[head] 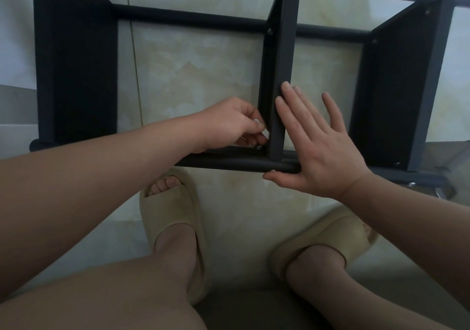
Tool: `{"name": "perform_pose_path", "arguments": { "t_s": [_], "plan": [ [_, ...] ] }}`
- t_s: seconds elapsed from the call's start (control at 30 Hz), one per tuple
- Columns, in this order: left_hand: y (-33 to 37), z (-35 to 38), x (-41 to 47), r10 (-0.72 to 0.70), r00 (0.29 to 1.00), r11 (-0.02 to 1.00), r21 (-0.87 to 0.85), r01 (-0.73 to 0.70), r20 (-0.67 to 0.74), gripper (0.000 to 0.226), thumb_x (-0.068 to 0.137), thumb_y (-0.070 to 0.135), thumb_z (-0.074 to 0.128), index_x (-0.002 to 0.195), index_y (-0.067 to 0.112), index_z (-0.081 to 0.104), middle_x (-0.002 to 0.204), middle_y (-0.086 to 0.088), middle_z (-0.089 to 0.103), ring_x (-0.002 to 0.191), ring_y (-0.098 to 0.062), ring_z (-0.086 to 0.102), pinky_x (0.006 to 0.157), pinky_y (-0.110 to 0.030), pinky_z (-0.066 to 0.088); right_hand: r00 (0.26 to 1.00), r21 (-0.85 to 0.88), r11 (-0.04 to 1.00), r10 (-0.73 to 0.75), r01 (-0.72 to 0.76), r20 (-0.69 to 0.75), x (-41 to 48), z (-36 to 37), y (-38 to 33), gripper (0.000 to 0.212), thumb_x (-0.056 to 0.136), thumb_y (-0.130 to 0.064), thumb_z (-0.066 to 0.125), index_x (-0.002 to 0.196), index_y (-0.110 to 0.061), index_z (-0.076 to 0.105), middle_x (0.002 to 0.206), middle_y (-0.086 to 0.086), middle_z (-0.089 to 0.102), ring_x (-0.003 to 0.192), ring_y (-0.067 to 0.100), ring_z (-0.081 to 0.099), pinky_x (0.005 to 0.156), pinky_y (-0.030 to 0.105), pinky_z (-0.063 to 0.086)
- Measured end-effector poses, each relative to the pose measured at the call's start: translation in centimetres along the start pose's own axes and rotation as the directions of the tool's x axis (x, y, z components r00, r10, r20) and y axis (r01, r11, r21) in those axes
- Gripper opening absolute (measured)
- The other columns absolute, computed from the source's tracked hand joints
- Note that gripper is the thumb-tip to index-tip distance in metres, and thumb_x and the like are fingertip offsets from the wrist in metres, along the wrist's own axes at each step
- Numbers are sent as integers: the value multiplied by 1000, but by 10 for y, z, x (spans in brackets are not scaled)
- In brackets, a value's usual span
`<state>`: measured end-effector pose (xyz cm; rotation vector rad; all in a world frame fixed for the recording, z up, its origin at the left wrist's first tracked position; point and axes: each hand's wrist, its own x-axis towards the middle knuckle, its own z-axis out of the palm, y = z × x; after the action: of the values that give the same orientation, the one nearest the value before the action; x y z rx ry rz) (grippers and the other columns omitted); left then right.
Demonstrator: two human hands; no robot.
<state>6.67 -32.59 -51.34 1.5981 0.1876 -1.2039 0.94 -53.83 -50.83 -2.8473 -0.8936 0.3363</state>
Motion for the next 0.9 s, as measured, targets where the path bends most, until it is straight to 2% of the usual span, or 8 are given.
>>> {"name": "perform_pose_path", "arguments": {
  "t_s": [0.23, 0.43, 0.67, 0.9],
  "plan": [
    [0, 0, -3, -13, 1000, 1000, 12, 13, 0, 20, 100, 7, 55, 83, 14, 63, 77, -2, 73, 78, -15, 66, 80, -30, 53, 999, 1, 999, -39, 39, -17, 0, 3, 1, 105, 91, -78, 40, 160, -2, 20, 169, 13, 10, 157, 26, 9, 124, 59, 12],
    [3, 0, -3, -3, 1000, 999, 36, 3, 1, 22, 100, 4, 54, 81, 13, 63, 73, 1, 72, 76, -13, 66, 76, -26, 54, 999, 37, 998, -41, 41, -2, 0, 2, 2, 104, 91, -78, 40, 160, -3, 18, 169, 12, 8, 157, 26, 6, 124, 58, 14],
    [2, -3, -5, 15, 1000, 996, 83, -16, 10, 19, 99, 5, 56, 84, 14, 64, 74, 2, 73, 83, -17, 68, 88, -35, 55, 999, 43, 998, -40, 39, 8, 0, 2, 1, 104, 91, -78, 40, 160, -3, 17, 170, 12, 7, 157, 26, 5, 124, 58, 14],
    [-3, -6, -6, 33, 999, 994, 106, -36, 25, 20, 98, 1, 56, 82, 13, 63, 68, 5, 72, 69, -5, 68, 76, -24, 55, 999, 53, 998, -37, 36, 2, 0, 1, 1, 104, 91, -77, 41, 160, -3, 18, 169, 13, 9, 157, 27, 7, 124, 58, 16]
  ]
}}
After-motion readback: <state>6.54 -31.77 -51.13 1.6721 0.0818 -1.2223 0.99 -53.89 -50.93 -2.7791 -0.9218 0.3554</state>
